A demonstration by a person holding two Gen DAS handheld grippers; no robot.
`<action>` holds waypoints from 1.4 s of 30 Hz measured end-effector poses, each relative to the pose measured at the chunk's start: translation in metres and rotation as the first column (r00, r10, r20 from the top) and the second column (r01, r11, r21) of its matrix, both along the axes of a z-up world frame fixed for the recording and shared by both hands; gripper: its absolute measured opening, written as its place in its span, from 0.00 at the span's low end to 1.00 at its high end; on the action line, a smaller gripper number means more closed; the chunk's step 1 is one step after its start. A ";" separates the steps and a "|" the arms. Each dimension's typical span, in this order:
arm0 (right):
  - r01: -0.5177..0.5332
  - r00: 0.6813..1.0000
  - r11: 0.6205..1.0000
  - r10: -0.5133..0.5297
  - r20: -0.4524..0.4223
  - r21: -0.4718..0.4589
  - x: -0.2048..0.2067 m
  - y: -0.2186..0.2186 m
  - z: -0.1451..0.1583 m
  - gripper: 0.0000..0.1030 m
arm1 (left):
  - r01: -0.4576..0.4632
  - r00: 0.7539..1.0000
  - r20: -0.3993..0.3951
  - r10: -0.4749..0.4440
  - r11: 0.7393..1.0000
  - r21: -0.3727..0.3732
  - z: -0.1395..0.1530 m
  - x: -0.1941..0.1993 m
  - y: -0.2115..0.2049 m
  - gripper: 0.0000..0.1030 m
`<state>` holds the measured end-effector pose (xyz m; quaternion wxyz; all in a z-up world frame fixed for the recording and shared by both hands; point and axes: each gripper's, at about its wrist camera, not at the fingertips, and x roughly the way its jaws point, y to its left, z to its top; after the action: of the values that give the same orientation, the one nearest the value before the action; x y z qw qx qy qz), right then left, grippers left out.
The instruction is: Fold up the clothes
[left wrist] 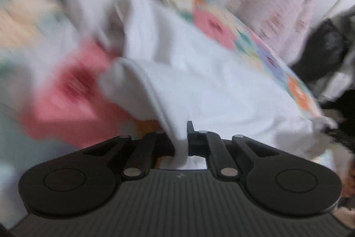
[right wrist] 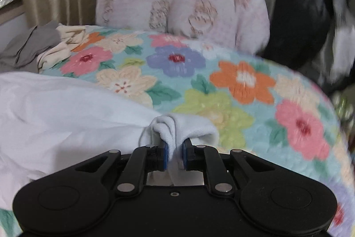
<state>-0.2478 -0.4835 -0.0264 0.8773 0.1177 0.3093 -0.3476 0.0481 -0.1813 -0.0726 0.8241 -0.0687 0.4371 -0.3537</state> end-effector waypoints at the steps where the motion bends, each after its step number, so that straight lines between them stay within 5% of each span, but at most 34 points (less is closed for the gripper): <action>1: -0.013 1.000 1.000 0.013 0.027 -0.013 -0.002 0.003 0.007 0.14 | -0.048 0.996 0.072 0.047 0.999 0.011 0.019 -0.005 0.013 0.05; 5: -0.145 0.972 0.989 0.141 0.186 0.009 -0.019 0.015 0.043 0.13 | -0.217 0.931 0.302 0.205 0.976 0.006 0.091 -0.025 0.078 0.05; 10: -0.370 0.925 0.929 0.370 0.086 -0.021 -0.026 0.061 0.065 0.14 | -0.193 0.965 0.173 0.197 0.980 -0.039 0.114 -0.034 0.144 0.05; 12: -0.443 0.896 0.896 0.442 0.032 0.032 -0.027 0.075 0.064 0.14 | -0.153 0.978 0.147 0.148 0.988 0.024 0.102 -0.044 0.153 0.05; 16: -0.581 0.782 0.779 0.614 -0.101 0.235 -0.020 0.097 0.045 0.15 | -0.034 0.998 0.056 0.021 0.969 0.243 0.062 -0.052 0.134 0.06; 20: -0.622 0.721 0.725 0.678 -0.145 0.294 -0.020 0.102 0.034 0.22 | -0.013 0.997 0.079 -0.013 0.946 0.323 0.056 -0.060 0.131 0.16; 23: -0.638 0.738 0.722 0.672 -0.054 0.268 -0.030 0.086 0.049 0.32 | -0.052 0.984 0.178 0.003 0.962 0.269 0.082 -0.059 0.139 0.45; 26: -0.627 0.769 0.736 0.637 0.050 0.256 -0.031 0.068 0.060 0.41 | -0.070 0.973 0.231 0.016 0.972 0.225 0.103 -0.050 0.143 0.49; 30: -0.634 0.773 0.710 0.566 0.288 0.307 -0.029 0.031 0.070 0.50 | -0.046 0.966 0.260 -0.003 0.982 0.184 0.112 -0.026 0.135 0.58; 32: -0.588 0.807 0.757 0.522 0.276 0.286 -0.017 0.020 0.066 0.53 | -0.039 0.971 0.240 -0.008 0.981 0.191 0.101 -0.004 0.120 0.58; 37: -0.437 0.896 0.874 0.442 0.025 0.211 0.046 0.006 0.032 0.53 | -0.058 0.971 0.238 0.003 0.973 0.224 0.060 0.057 0.067 0.59; 42: -0.340 0.937 0.893 0.350 0.020 0.294 0.092 -0.026 0.008 0.54 | -0.048 0.978 0.208 0.005 0.978 0.203 0.030 0.101 0.031 0.59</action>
<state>-0.1561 -0.5099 -0.0186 0.8925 0.1838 0.3877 -0.1389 0.1491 -0.1506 -0.0427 0.8722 0.0484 0.3829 -0.3006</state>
